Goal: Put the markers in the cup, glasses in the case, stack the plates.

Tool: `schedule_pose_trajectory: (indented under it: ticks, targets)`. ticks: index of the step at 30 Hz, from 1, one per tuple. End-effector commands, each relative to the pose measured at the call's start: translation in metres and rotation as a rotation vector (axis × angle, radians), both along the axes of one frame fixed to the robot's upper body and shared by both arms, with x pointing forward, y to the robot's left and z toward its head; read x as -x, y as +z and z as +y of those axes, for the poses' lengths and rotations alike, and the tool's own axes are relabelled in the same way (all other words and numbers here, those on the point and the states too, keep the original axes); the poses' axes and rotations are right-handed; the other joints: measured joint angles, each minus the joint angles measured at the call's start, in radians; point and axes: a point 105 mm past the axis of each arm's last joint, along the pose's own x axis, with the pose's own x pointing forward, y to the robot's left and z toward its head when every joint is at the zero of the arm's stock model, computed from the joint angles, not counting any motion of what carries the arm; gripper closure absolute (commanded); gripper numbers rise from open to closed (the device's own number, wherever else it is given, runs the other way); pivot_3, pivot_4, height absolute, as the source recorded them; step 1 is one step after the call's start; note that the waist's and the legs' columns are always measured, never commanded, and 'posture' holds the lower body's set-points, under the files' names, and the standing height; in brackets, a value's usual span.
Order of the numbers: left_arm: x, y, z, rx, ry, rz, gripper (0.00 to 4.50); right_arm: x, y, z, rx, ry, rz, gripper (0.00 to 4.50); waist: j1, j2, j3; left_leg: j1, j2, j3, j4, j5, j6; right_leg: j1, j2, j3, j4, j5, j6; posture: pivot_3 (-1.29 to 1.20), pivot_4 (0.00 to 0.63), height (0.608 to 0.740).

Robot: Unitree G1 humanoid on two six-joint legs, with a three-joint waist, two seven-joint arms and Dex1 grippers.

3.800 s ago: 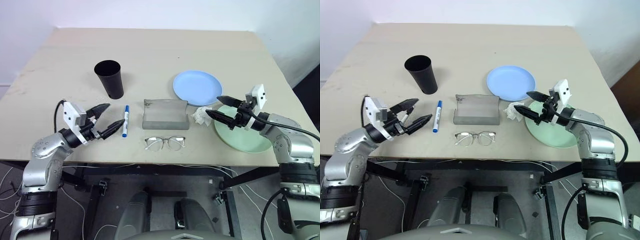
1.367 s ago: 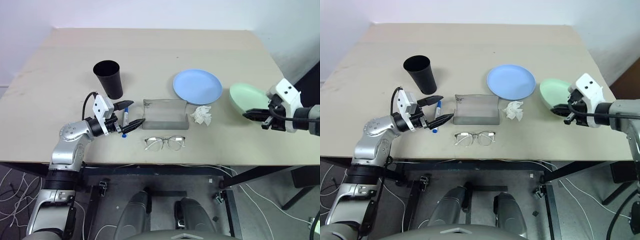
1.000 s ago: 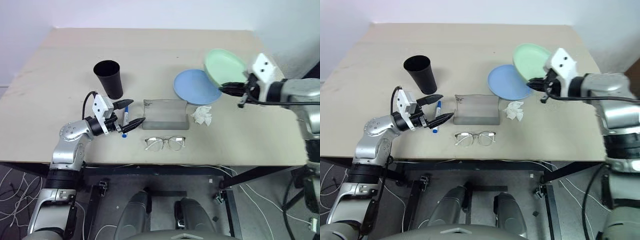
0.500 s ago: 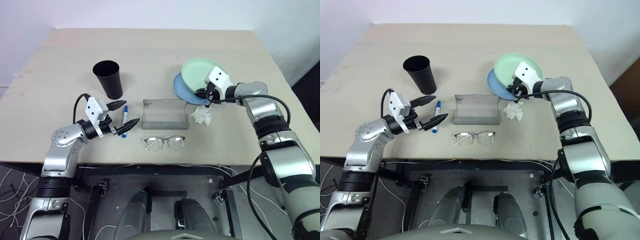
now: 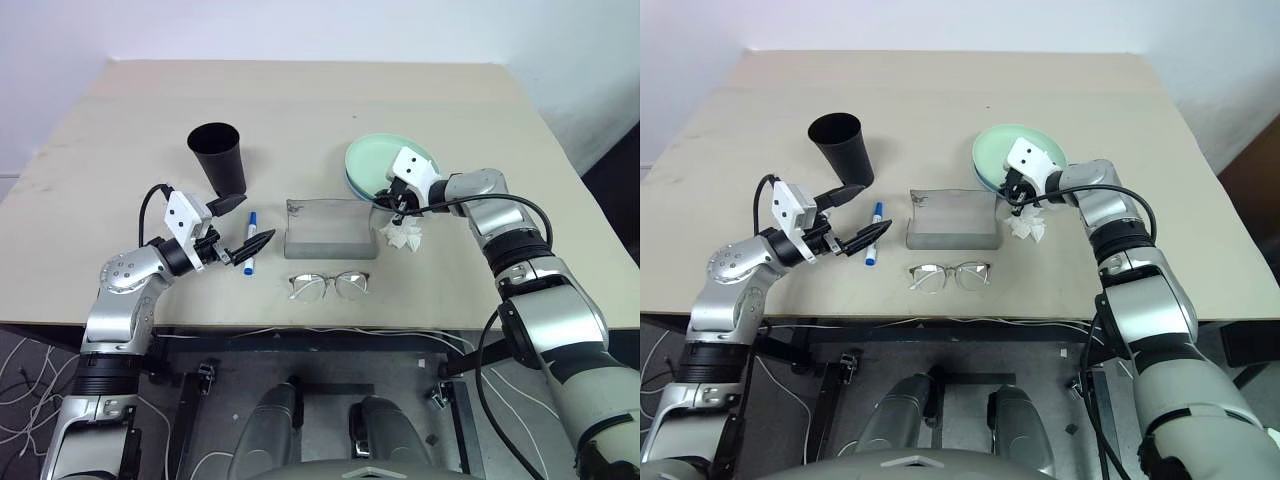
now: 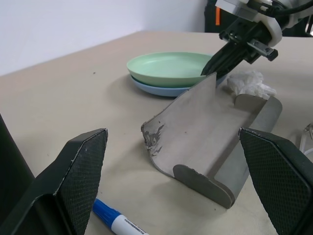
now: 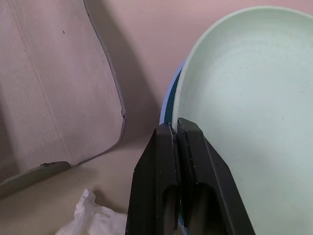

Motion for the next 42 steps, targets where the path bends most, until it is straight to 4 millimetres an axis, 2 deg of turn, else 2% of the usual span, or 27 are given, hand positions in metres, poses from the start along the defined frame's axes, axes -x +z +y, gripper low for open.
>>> schedule_pose_trajectory:
  ticks: [1,5,8,11,12,14,17,23,26,32,39,42]
  targets:
    - [0.0,0.009,-0.001,-0.004,-0.006,-0.047,0.0,-0.003,0.019,-0.005,0.014,-0.008,-0.044,3.51,0.0,0.0,0.0,0.0,0.0,0.0,0.0,0.0,0.0,0.0,0.0,0.0,0.0,0.0,0.0,0.0,0.15,0.727]
    - [-0.001,0.009,-0.002,-0.005,-0.009,-0.046,0.0,0.003,0.022,0.0,0.006,0.038,-0.033,2.12,-0.002,0.0,0.0,0.0,0.0,0.001,-0.001,0.0,0.0,0.0,0.0,0.001,0.0,0.0,0.0,0.0,0.15,0.727]
    - [-0.003,0.01,-0.003,-0.006,-0.013,-0.047,0.0,0.004,0.032,0.005,-0.017,0.052,-0.058,1.17,-0.002,0.0,0.0,0.0,0.0,0.001,-0.001,0.0,0.0,-0.001,0.0,0.001,0.0,0.0,0.0,0.0,0.15,0.727]
    - [-0.004,0.01,-0.002,-0.007,-0.014,-0.048,0.0,0.004,0.053,0.007,-0.097,0.041,-0.09,0.17,-0.002,0.0,0.0,0.0,0.0,0.001,-0.001,0.0,0.0,-0.001,0.0,0.001,0.0,0.0,0.0,0.0,0.15,0.727]
    - [-0.005,0.01,-0.002,-0.008,-0.015,-0.049,0.0,0.004,0.062,0.004,-0.133,0.03,-0.098,0.04,-0.002,0.0,0.0,0.0,0.0,0.001,-0.001,0.0,0.0,-0.001,0.0,0.001,0.0,0.0,0.0,0.0,0.15,0.727]
    - [-0.006,0.009,-0.002,-0.011,-0.016,-0.05,0.0,0.009,0.07,-0.001,-0.174,0.037,-0.09,0.04,0.001,0.0,0.0,0.0,0.0,0.001,-0.001,0.0,0.0,-0.001,0.0,0.001,0.0,0.0,0.0,0.0,0.15,0.727]
    - [-0.007,0.009,-0.002,-0.014,-0.016,-0.052,0.0,0.023,0.066,-0.013,-0.184,0.054,-0.038,0.04,0.007,0.0,0.0,-0.001,0.0,0.001,-0.001,0.0,0.0,-0.001,-0.001,0.001,-0.001,0.0,0.0,0.0,0.15,0.727]
    - [-0.006,0.009,-0.002,-0.017,-0.016,-0.056,0.0,0.037,0.051,-0.036,-0.216,-0.03,0.057,0.04,0.0,0.0,0.0,-0.001,0.0,0.002,-0.001,-0.001,0.001,-0.001,-0.002,0.002,-0.002,0.0,0.0,0.0,0.15,0.727]
    - [-0.006,0.009,-0.001,-0.021,-0.014,-0.058,0.0,0.045,0.035,-0.047,-0.224,-0.078,0.161,0.04,-0.004,0.0,0.0,-0.003,0.0,0.003,-0.001,-0.001,0.001,-0.002,-0.002,0.003,-0.002,0.0,0.0,0.0,0.15,0.727]
    - [-0.008,0.013,0.0,-0.032,-0.007,-0.066,0.0,0.052,0.017,-0.042,-0.248,-0.087,0.192,0.04,-0.001,0.0,0.0,-0.005,0.0,0.003,-0.001,-0.001,0.002,-0.002,-0.002,0.003,-0.002,0.0,0.0,0.0,0.15,0.727]
    - [-0.009,0.014,0.0,-0.036,-0.007,-0.07,0.0,0.045,-0.007,-0.035,-0.272,-0.115,0.228,0.04,-0.001,0.0,0.0,-0.006,0.0,0.004,0.0,-0.001,0.002,-0.002,-0.002,0.003,-0.002,0.0,0.0,0.0,0.15,0.727]
    - [-0.009,0.014,0.0,-0.036,-0.003,-0.071,0.0,0.043,-0.019,-0.039,-0.232,-0.135,0.229,0.04,0.002,0.0,0.0,-0.006,0.0,0.004,0.0,0.0,0.004,-0.002,-0.002,0.003,-0.002,0.0,0.0,0.0,0.15,0.727]
